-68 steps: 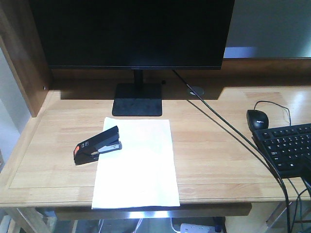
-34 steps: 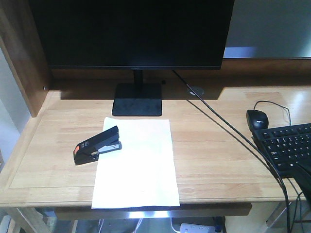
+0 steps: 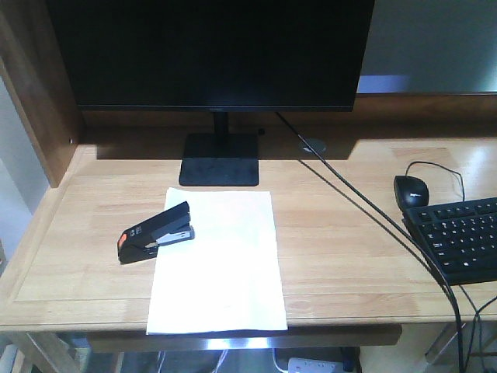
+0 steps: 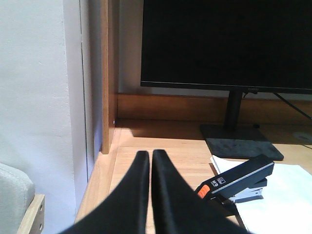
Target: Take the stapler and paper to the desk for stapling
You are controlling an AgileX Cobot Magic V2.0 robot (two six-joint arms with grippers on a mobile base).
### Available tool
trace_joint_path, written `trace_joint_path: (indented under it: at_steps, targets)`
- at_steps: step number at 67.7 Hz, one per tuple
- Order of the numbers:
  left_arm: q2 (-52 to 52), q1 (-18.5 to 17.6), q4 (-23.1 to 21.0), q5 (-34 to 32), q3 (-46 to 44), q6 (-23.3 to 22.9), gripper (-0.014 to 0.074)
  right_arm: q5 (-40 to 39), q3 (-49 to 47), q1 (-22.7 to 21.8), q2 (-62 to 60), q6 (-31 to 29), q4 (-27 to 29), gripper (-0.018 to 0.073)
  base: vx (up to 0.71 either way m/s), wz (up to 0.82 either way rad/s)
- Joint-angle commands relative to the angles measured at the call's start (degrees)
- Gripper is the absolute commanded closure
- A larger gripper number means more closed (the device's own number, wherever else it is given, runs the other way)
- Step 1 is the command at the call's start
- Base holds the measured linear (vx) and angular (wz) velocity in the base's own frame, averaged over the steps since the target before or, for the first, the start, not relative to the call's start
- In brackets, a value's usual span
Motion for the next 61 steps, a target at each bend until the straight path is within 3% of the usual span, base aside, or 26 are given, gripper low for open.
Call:
trace_joint_path:
  at_steps: [1, 9, 40, 61]
  targets:
    - [-0.8, 0.1, -0.2, -4.2, 0.9, -0.5, 0.0603, -4.5, 1.1, -0.5, -4.0, -0.6, -0.7, 0.0568, 0.0, 0.0]
    - [-0.8, 0.1, -0.2, -4.2, 0.9, -0.5, 0.0603, -4.4, 4.0, -0.5, -8.8, -0.4, -0.7, 0.0568, 0.0, 0.0]
    - [-0.8, 0.1, -0.2, -4.2, 0.9, -0.5, 0.0603, -3.0, 4.6, -0.5, -8.5, 0.1, -0.6, 0.0568, 0.0, 0.0]
    - [-0.8, 0.1, -0.2, -4.2, 0.9, -0.5, 0.0603, -3.0, 4.6, -0.5, -8.5, 6.8, -0.8, 0.0568, 0.0, 0.0]
